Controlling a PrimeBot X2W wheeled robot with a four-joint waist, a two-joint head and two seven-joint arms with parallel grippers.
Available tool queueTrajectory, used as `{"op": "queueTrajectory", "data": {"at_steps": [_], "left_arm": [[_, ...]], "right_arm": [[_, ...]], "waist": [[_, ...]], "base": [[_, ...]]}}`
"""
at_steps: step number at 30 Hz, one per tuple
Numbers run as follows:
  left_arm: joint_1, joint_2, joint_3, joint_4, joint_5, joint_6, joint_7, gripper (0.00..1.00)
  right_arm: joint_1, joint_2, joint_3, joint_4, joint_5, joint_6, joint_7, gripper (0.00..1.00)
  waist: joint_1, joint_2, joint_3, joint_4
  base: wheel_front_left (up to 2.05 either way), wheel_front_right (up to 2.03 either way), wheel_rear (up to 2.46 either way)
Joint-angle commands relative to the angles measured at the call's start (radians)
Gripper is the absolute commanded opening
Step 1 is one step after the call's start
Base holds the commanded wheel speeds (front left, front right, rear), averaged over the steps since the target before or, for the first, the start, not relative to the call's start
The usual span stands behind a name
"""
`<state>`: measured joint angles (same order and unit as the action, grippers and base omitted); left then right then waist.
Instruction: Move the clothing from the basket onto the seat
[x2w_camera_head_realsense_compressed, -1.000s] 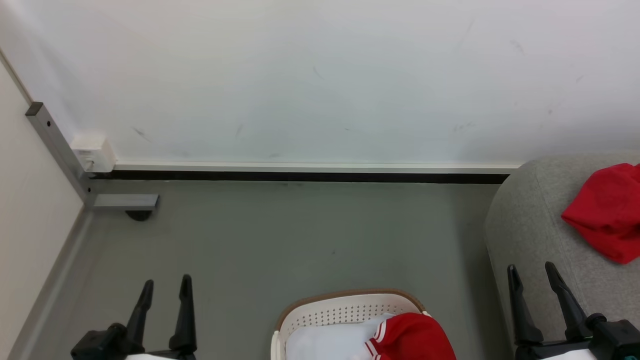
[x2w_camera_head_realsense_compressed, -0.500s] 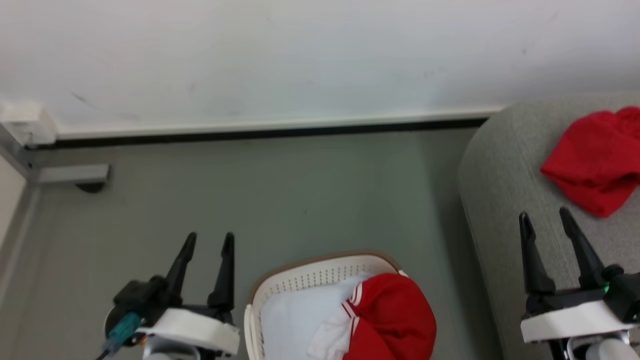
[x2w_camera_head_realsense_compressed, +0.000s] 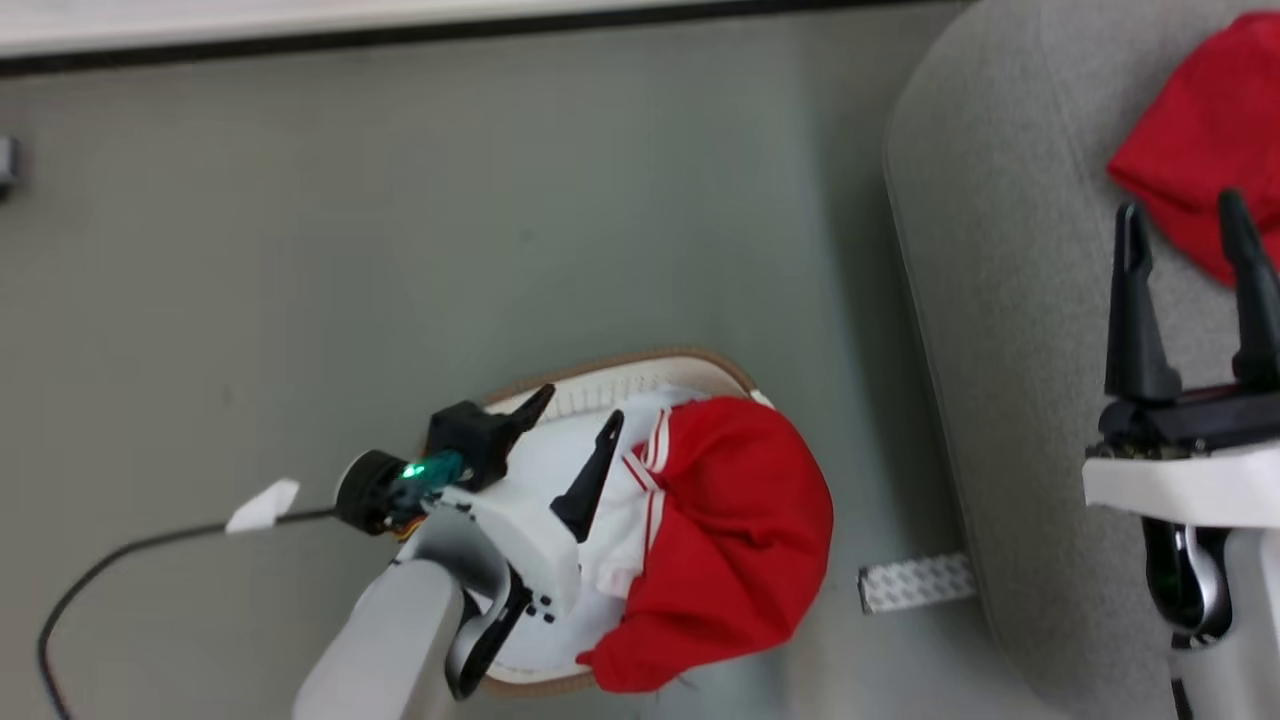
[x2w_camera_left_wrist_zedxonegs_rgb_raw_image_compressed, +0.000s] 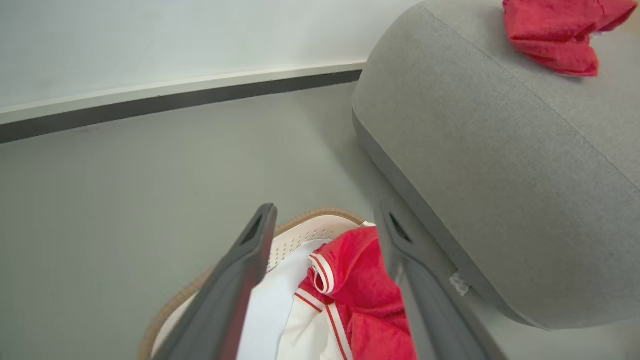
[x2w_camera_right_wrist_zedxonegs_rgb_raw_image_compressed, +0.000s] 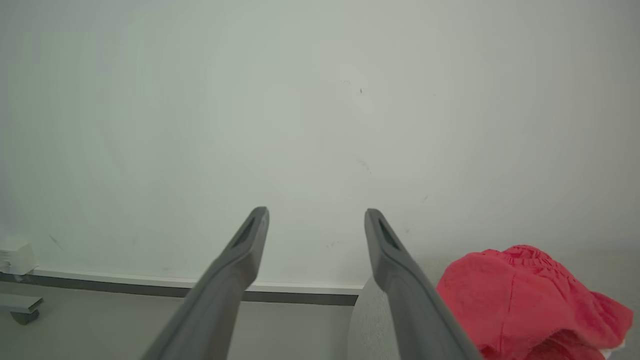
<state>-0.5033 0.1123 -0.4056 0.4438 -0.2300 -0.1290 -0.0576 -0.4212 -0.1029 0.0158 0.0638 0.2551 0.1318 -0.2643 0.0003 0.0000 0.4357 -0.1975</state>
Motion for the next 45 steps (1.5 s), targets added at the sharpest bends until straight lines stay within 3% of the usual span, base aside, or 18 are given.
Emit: {"op": "queueTrajectory", "data": {"at_steps": [1, 13, 27, 40, 41, 42, 43, 45], "left_arm": [[-0.018, 0.014, -0.008, 0.01, -0.018, -0.002, 0.008, 1.0], [-0.199, 0.091, -0.225, 0.201, -0.147, -0.001, 0.172, 1.0], [-0.349, 0.105, -0.268, 0.44, -0.307, -0.001, 0.324, 1.0], [-0.399, 0.14, -0.486, 0.44, -0.43, -0.001, 0.52, 1.0], [-0.403, 0.145, -0.499, 0.43, -0.449, -0.001, 0.523, 0.69], [-0.405, 0.149, -0.516, 0.416, -0.462, -0.001, 0.526, 0.09], [-0.407, 0.156, -0.535, 0.403, -0.474, -0.002, 0.529, 0.0], [-0.412, 0.174, -0.561, 0.378, -0.508, -0.002, 0.522, 0.0]], "right_arm": [[-0.021, 0.001, -0.005, -0.006, -0.001, -0.002, 0.0, 1.0], [-0.16, 0.045, 0.011, -0.057, 0.017, -0.002, 0.0, 1.0], [-0.207, 0.053, 0.016, -0.112, 0.078, -0.002, 0.0, 1.0], [-0.188, 0.053, 0.018, -0.116, 0.099, -0.002, 0.0, 1.0], [-0.186, 0.053, 0.017, -0.116, 0.098, -0.002, 0.0, 1.0], [-0.185, 0.054, 0.016, -0.116, 0.098, -0.002, 0.0, 1.0], [-0.184, 0.053, 0.015, -0.115, 0.097, -0.002, 0.0, 1.0], [-0.185, 0.053, 0.014, -0.111, 0.098, -0.002, 0.0, 1.0]], "waist": [[-0.0003, 0.0, 0.091, -0.05], [-0.0003, 0.0, 0.29, -0.163], [-0.0003, 0.0, 0.426, -0.249], [-0.0003, 0.0, 0.472, -0.275], [-0.0003, 0.0, 0.473, -0.275], [-0.0003, 0.0, 0.474, -0.275], [-0.0003, 0.0, 0.474, -0.275], [-0.0003, 0.0, 0.474, -0.276]], "base": [[0.0, 0.0, 0.0], [0.0, 0.0, 0.0], [0.0, 0.0, 0.0], [0.0, 0.0, 0.0], [0.0, 0.0, 0.0], [0.0, 0.0, 0.0], [0.0, 0.0, 0.0], [0.0, 0.0, 0.0]]}}
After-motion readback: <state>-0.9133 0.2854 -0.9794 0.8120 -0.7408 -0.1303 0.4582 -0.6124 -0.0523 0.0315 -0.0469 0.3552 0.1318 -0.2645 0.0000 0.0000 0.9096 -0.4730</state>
